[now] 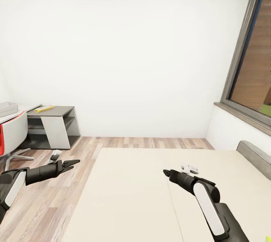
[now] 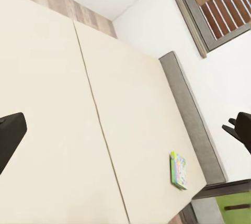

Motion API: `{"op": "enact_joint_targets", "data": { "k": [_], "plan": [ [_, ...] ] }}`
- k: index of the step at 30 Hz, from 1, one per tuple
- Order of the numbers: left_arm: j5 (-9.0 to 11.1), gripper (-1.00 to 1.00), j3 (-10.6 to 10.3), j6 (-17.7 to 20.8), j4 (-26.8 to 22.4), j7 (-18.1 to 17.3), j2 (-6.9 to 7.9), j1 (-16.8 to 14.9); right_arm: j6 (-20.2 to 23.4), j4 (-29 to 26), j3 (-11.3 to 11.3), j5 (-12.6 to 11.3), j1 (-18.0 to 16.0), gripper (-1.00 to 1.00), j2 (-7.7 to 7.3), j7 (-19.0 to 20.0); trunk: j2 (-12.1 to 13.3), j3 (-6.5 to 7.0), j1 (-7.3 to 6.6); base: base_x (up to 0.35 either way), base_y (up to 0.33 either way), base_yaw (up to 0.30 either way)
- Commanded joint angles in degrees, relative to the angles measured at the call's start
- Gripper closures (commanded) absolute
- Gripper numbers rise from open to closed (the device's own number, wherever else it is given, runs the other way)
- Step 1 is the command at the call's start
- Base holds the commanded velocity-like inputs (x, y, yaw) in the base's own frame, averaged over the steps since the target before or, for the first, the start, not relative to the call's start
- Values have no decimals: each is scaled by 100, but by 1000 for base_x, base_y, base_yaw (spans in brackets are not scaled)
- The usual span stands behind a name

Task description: Put all the toys in the child's room - the three board games (two on the bed and one on the table), the two jigsaw puzzles on the table, and the tennis ball on the table - inside the toy box on the table in the child's room.

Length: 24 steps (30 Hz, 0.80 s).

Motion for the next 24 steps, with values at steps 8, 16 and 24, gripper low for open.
{"op": "enact_joint_targets", "data": {
  "k": [8,16,24],
  "plan": [
    [6,-100,4,28,1,-12,-1,-2,6,-4,11,-60,-2,-100,-5,-56,-4,-3,2,-22,-41,0],
    [5,-100,4,28,1,-10,-5,-4,6,-10,11,-60,-2,-100,-5,-56,-4,-3,2,-1,-192,0],
    [6,-100,4,28,1,-10,-6,-1,6,-10,11,-60,-2,-100,-5,-56,-4,-3,2,0,-279,0]
  ]
}}
